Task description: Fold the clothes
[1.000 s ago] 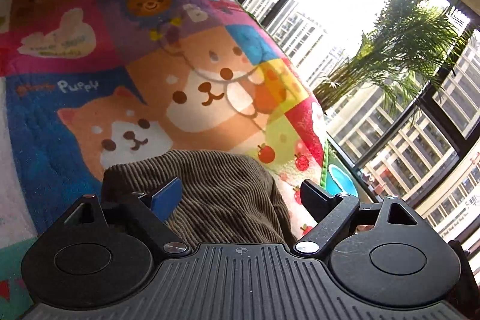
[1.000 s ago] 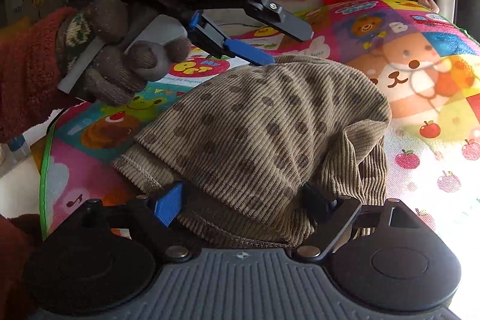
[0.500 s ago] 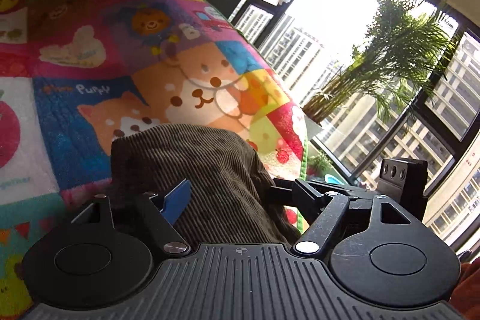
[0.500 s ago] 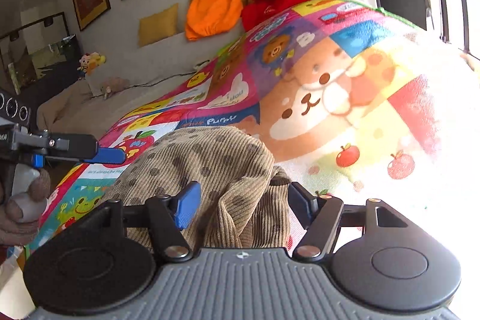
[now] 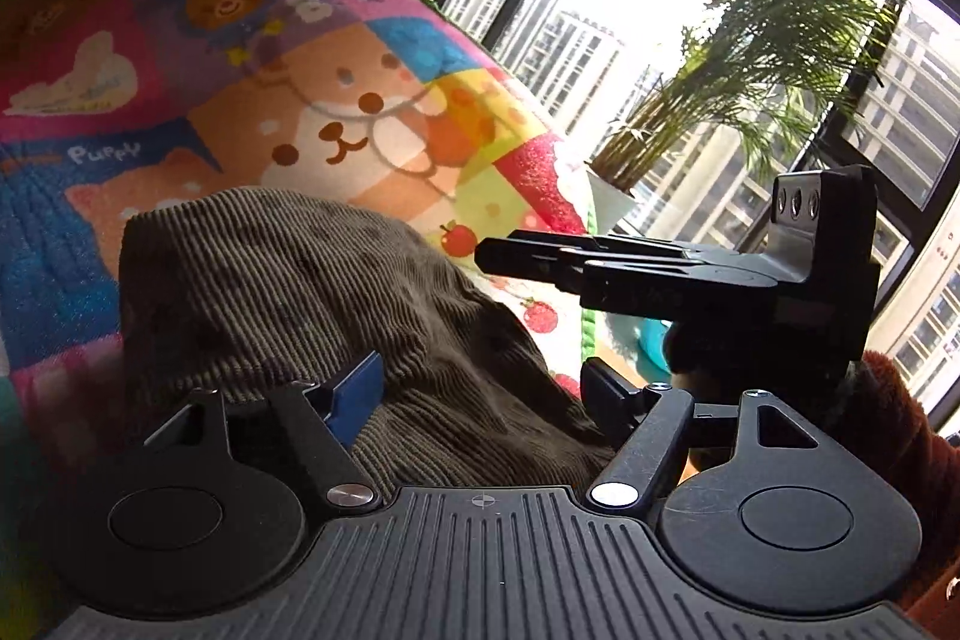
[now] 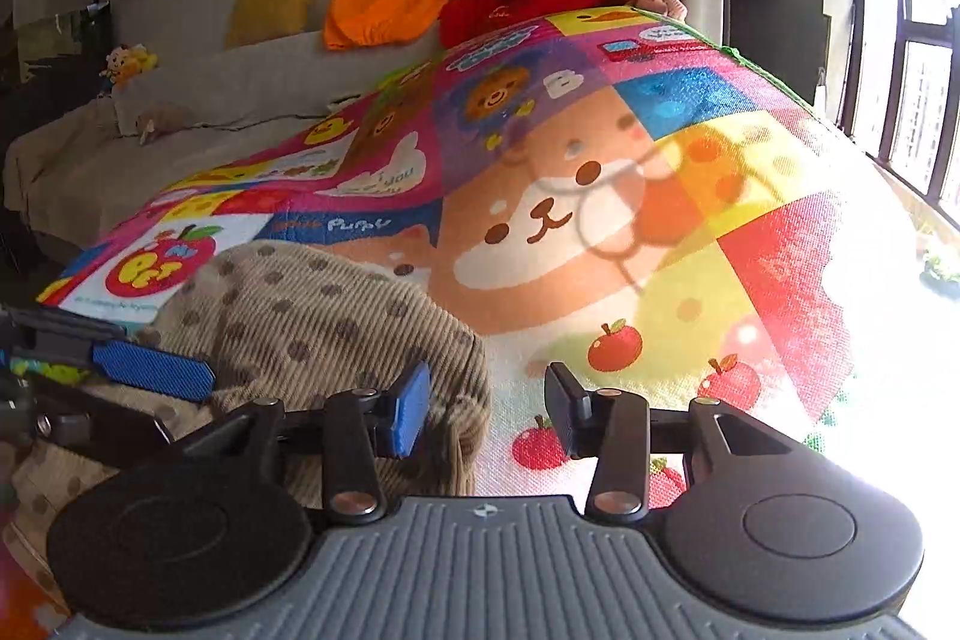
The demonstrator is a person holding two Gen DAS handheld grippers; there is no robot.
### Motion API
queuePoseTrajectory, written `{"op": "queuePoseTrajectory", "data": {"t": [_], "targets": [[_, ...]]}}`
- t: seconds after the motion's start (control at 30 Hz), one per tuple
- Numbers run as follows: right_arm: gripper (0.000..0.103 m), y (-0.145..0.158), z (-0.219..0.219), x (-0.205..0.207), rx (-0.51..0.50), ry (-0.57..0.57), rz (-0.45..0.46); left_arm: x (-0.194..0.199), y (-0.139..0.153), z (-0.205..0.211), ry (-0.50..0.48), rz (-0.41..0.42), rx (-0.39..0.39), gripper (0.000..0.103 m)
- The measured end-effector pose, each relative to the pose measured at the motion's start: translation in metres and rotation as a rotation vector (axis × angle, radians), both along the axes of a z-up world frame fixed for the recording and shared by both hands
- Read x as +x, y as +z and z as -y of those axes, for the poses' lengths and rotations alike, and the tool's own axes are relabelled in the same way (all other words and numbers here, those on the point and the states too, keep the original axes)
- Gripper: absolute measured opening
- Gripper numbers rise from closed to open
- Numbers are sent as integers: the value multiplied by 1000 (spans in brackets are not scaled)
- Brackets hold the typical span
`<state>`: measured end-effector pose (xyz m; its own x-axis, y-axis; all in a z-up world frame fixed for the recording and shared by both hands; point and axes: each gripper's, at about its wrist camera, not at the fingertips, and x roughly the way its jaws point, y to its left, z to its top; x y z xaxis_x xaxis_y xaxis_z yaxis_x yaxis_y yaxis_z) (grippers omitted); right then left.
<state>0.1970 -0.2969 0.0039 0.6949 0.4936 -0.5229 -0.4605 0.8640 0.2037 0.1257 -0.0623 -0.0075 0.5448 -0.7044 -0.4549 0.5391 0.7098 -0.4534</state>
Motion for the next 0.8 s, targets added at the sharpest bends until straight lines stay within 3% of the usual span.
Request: {"op": "queuePoseTrajectory", "data": {"t": [0.13, 0.2, 0.27, 0.3, 0.47, 0.53, 0.6, 0.7, 0.8], "targets": [[42, 17, -1, 15, 56, 17, 0, -2, -1, 0, 3, 3, 12, 78], [42, 2, -18, 32, -11, 37, -45, -2, -1, -1, 3, 5, 12, 78], [51, -17, -31, 39, -92, 52, -59, -2, -1, -1, 2, 7, 12, 78], [59, -19, -32, 37, -107, 48, -47, -3, -2, -1, 2, 7, 12, 78], [60, -3, -20, 8, -139, 10, 30, -3, -2, -2, 0, 11, 13, 79], [70, 5, -11, -11, -151, 11, 61, -3, -2, -2, 0, 13, 13, 79], [76, -4, -8, -19, -179, 2, 56, -4, -3, -2, -3, 18, 9, 81], [76, -19, -3, -31, -223, -14, 44, -7, 0, -3, -22, 34, 5, 86], [76, -34, 1, -42, -268, -30, 31, -17, 14, -21, 13, 24, -57, 89]]}}
